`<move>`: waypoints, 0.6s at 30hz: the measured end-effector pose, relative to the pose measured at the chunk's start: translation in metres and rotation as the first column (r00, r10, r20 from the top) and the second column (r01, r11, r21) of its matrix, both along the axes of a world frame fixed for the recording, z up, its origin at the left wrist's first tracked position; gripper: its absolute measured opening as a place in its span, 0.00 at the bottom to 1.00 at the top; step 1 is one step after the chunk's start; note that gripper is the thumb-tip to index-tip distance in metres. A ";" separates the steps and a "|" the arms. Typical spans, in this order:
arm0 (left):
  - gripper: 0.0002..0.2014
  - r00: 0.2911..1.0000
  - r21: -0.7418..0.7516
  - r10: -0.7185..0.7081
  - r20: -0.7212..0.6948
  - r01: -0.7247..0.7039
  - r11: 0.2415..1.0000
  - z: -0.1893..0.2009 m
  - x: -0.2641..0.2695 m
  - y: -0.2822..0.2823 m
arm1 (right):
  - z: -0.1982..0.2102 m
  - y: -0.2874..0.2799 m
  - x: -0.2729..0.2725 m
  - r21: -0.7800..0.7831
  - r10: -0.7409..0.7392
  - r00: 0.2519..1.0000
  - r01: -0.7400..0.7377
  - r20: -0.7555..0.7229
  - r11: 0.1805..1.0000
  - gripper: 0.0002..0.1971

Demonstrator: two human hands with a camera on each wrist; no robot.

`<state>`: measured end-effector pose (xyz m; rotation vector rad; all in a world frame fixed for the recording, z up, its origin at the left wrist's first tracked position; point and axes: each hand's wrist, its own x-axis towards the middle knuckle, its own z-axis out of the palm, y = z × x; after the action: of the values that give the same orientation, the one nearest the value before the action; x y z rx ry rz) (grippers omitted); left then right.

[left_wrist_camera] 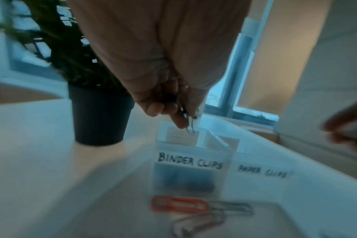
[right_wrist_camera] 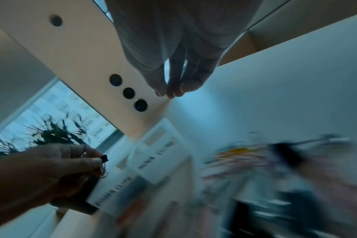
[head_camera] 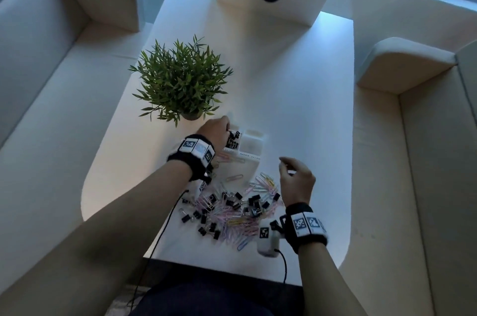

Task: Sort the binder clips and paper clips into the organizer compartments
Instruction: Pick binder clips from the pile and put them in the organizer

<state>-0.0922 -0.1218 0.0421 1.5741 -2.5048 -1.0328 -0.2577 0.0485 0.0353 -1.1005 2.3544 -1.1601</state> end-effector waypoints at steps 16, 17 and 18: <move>0.11 0.898 -0.118 -0.378 0.224 0.410 0.905 -0.047 0.005 0.132 | -0.050 0.059 0.000 0.419 0.418 0.900 -0.334 -0.124 0.844 0.09; 0.10 0.885 -0.124 -0.388 0.257 0.429 0.895 -0.047 0.004 0.133 | -0.050 0.059 -0.001 0.411 0.408 0.905 -0.328 -0.121 0.851 0.08; 0.08 0.878 -0.126 -0.391 0.277 0.436 0.891 -0.046 0.004 0.134 | -0.050 0.059 -0.002 0.403 0.393 0.913 -0.320 -0.111 0.857 0.08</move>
<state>-0.0881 0.0117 -0.0039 1.2019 -3.0957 -0.6224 -0.2599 0.1070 -0.0148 -1.4691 2.2359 -0.4612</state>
